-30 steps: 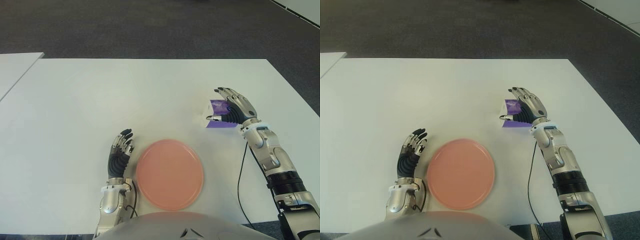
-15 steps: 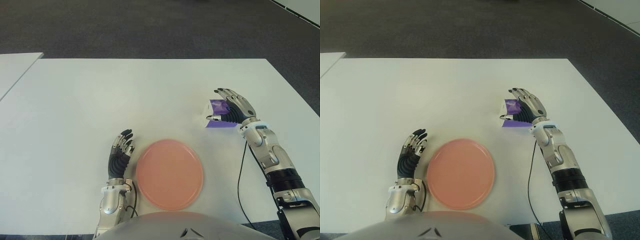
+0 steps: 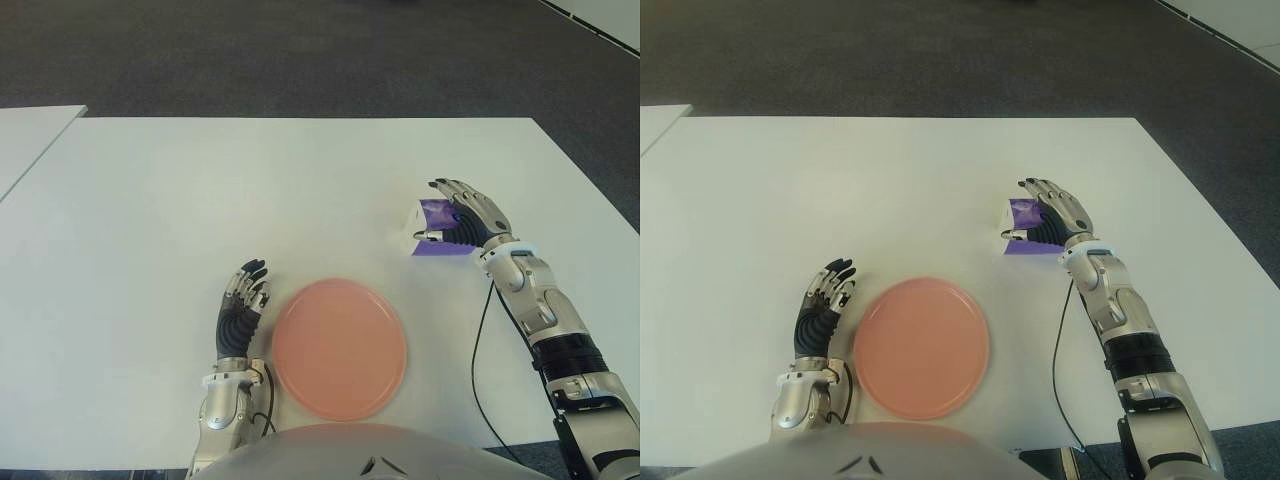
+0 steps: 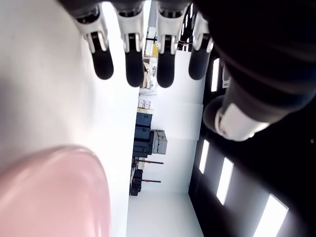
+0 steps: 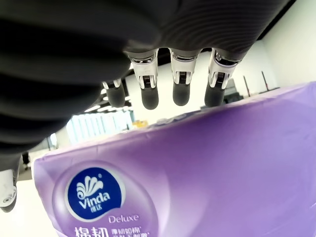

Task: Put the tissue paper into the plate.

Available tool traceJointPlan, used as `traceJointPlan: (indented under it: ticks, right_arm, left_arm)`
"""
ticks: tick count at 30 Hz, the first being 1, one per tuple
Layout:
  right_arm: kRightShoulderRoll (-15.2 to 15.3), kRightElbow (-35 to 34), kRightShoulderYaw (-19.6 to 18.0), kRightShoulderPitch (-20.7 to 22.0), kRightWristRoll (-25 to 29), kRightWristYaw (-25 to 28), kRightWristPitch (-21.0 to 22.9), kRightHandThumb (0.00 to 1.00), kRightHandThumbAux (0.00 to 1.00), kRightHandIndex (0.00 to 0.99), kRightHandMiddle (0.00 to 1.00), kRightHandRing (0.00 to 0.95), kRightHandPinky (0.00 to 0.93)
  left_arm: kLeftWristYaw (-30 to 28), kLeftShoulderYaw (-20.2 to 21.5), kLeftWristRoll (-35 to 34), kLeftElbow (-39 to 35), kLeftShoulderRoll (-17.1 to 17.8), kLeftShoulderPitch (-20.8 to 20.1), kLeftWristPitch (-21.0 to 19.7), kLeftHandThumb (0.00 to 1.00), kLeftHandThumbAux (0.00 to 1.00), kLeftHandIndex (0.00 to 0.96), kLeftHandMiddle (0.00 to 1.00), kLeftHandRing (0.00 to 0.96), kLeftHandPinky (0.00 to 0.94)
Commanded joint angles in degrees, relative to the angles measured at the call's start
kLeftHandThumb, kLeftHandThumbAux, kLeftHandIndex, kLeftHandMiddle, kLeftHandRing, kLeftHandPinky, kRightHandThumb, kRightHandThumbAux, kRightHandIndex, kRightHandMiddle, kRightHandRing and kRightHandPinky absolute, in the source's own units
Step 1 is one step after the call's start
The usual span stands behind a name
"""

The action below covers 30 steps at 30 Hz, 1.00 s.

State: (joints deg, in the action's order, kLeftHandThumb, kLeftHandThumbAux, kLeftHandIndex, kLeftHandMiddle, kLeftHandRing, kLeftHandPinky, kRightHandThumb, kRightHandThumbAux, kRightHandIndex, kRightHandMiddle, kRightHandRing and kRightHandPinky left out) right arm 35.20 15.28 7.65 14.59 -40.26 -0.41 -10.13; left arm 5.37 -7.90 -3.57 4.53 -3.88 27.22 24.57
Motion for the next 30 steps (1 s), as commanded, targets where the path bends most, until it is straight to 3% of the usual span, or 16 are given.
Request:
traceJointPlan:
  ticks: [1, 18, 30]
  right_arm:
    - [0.0, 1.5, 1.0, 0.8, 0.6, 0.4, -0.1, 0.431, 0.479, 0.032, 0.033, 0.019, 0.047]
    - [0.8, 7.7, 4.0, 2.0, -0.4, -2.1, -2.5, 0.462, 0.468, 0.045, 0.075, 0.060, 0.071]
    - [-0.3, 13.4, 6.7, 2.7, -0.7, -3.3, -2.7, 0.461, 0.461, 0.043, 0.066, 0.048, 0.058]
  left_arm:
    - [0.5, -1.0, 0.0, 1.8, -2.9, 2.6, -2.4, 0.315, 0.658, 0.210, 0.216, 0.211, 0.211]
    - [-1.6, -0.8, -3.8, 0.7, -2.6, 3.3, -3.3, 0.356, 0.684, 0.274, 0.231, 0.215, 0.192]
    - [-1.5, -1.0, -3.3, -0.8, -2.5, 4.2, -3.1, 0.321, 0.699, 0.264, 0.227, 0.216, 0.190]
